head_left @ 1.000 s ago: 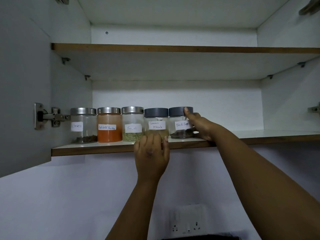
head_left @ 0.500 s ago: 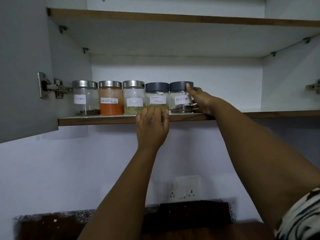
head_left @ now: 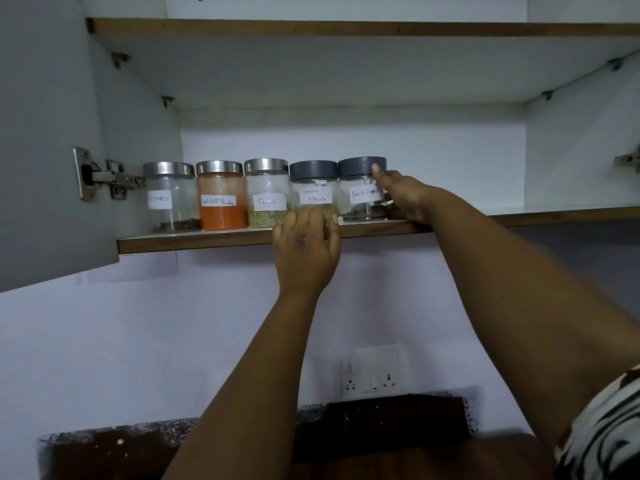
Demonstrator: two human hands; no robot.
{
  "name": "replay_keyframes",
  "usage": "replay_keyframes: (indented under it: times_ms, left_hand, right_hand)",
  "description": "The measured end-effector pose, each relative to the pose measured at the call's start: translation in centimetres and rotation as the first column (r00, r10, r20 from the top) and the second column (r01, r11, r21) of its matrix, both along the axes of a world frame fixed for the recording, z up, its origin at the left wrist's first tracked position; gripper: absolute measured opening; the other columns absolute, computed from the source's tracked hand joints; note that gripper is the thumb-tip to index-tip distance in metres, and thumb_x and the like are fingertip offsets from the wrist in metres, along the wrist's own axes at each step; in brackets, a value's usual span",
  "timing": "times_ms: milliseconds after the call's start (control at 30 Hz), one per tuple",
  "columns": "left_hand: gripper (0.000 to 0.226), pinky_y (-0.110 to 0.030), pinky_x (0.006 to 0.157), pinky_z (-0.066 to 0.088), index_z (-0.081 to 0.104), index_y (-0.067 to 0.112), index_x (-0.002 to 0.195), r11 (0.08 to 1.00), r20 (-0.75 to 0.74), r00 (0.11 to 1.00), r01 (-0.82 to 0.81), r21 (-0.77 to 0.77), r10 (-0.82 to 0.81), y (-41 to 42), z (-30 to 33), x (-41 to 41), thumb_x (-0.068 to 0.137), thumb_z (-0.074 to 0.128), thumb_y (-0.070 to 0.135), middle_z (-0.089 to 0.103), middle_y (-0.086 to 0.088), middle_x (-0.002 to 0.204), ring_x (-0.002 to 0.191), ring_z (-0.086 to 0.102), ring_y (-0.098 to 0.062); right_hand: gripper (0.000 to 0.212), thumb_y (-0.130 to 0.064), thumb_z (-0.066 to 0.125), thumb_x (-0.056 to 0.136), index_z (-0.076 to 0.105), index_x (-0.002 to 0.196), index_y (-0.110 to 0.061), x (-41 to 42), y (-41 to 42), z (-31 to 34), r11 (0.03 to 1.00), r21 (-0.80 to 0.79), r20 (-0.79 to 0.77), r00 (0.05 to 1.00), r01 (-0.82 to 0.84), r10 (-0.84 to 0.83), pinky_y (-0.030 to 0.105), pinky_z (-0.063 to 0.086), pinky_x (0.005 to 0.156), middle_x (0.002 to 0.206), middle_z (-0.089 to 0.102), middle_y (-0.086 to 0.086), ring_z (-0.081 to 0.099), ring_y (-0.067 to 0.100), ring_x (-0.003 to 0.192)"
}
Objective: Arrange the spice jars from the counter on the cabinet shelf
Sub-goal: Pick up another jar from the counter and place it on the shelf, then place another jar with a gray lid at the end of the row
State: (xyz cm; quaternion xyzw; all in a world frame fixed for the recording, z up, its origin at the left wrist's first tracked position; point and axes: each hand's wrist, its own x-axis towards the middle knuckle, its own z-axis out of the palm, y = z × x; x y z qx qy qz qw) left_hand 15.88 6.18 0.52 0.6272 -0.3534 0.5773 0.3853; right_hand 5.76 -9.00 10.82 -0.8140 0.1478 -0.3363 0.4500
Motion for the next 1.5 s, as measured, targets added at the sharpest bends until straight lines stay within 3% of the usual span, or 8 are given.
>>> replay_keyframes:
  times_ms: [200, 433, 600, 700, 833, 1033, 1233, 1500]
  left_hand:
    - [0.023, -0.033, 0.075, 0.034, 0.054, 0.014, 0.078, 1.000, 0.000, 1.000, -0.003, 0.000, 0.003, -0.1, 0.0, 0.0, 0.095, 0.048, 0.029, 0.058, -0.001, 0.078, 0.076, 0.049, -0.021]
    - [0.023, -0.032, 0.075, 0.034, 0.055, 0.013, 0.079, 1.000, 0.001, 1.000, 0.001, 0.010, -0.001, 0.0, 0.1, -0.2, 0.095, 0.048, 0.028, 0.059, -0.002, 0.080, 0.077, 0.050, -0.021]
    - [0.025, -0.034, 0.078, 0.035, 0.054, 0.013, 0.080, 1.000, -0.004, 1.000, 0.001, 0.023, -0.001, 0.1, 0.0, -0.4, 0.096, 0.046, 0.030, 0.059, -0.003, 0.082, 0.080, 0.051, -0.023]
    - [0.026, -0.034, 0.080, 0.034, 0.054, 0.012, 0.079, 1.000, -0.018, 1.000, 0.017, 0.025, -0.016, 0.2, -0.2, -0.5, 0.096, 0.047, 0.031, 0.059, -0.004, 0.081, 0.080, 0.051, -0.023]
    - [0.031, -0.037, 0.083, 0.037, 0.052, 0.011, 0.077, 0.999, 0.008, 1.000, 0.016, 0.029, -0.016, 0.5, -0.4, -0.9, 0.095, 0.049, 0.037, 0.057, -0.005, 0.080, 0.081, 0.053, -0.026]
    - [0.059, -0.048, 0.107, 0.034, 0.055, 0.008, 0.130, 1.000, -0.049, 0.999, -0.012, -0.003, 0.011, -0.2, -5.9, -3.4, 0.090, 0.051, 0.052, 0.052, -0.016, 0.134, 0.127, 0.047, -0.034]
    - [0.080, -0.054, 0.112, 0.030, 0.024, 0.010, 0.152, 0.951, -0.402, 0.910, 0.207, 0.229, -0.102, -3.0, -21.9, -9.7, 0.086, 0.059, 0.040, 0.021, -0.016, 0.158, 0.143, 0.025, -0.035]
    - [0.089, -0.053, 0.112, 0.031, 0.021, 0.005, 0.152, 0.796, -0.775, 0.620, 0.406, 0.448, 0.120, -3.0, -39.0, -19.1, 0.083, 0.056, 0.050, 0.023, -0.019, 0.157, 0.142, 0.027, -0.038]
  right_hand:
    - [0.076, -0.065, 0.033, 0.094, 0.026, 0.150, -0.014, -0.2, -0.1, 0.1, 0.999, -0.040, -0.036, 0.999, 0.030, -0.032, 0.045, 0.037, 0.111, 0.141, 0.048, 0.011, 0.049, 0.029, 0.126]
    - [0.089, -0.073, 0.021, 0.090, -0.010, 0.155, -0.021, -1.5, 1.1, -0.3, 0.980, -0.153, -0.115, 0.983, 0.124, -0.142, 0.043, 0.024, 0.114, 0.163, 0.012, 0.009, 0.025, 0.032, 0.145]
    - [0.094, -0.081, 0.006, 0.084, -0.019, 0.153, -0.023, -2.3, 2.1, -3.0, 0.812, -0.508, -0.213, 0.871, 0.289, -0.443, 0.047, 0.033, 0.107, 0.148, 0.044, 0.018, 0.047, 0.035, 0.131]
    - [0.089, -0.074, 0.003, 0.089, -0.008, 0.155, -0.017, -3.1, 2.3, -5.3, 0.600, -0.673, -0.041, 0.789, 0.432, -0.613, 0.045, 0.038, 0.094, 0.114, 0.067, 0.016, 0.061, 0.032, 0.106]
    - [0.066, -0.059, 0.020, 0.099, 0.048, 0.138, -0.014, -4.8, 1.5, -8.7, 0.426, -0.727, 0.256, 0.788, 0.539, -0.560, 0.040, 0.035, 0.096, 0.115, 0.066, 0.010, 0.055, 0.031, 0.113]
    - [0.056, -0.044, 0.040, 0.100, 0.036, 0.149, -0.017, -6.8, 0.3, -17.7, 0.502, -0.647, 0.412, 0.818, 0.573, -0.402, 0.038, 0.021, 0.115, 0.157, 0.029, 0.008, 0.024, 0.026, 0.146]
    - [0.064, -0.055, 0.026, 0.097, 0.026, 0.152, -0.022, -11.2, -0.3, -33.2, 0.770, -0.444, 0.042, 0.869, 0.458, -0.493, 0.041, 0.009, 0.120, 0.159, 0.028, 0.006, 0.016, 0.021, 0.149]
    - [0.059, -0.044, 0.040, 0.099, 0.036, 0.145, -0.007, -22.8, -2.4, -45.7, 0.889, -0.245, -0.538, 0.709, 0.387, -0.456, 0.044, 0.032, 0.110, 0.147, 0.042, 0.018, 0.040, 0.035, 0.134]
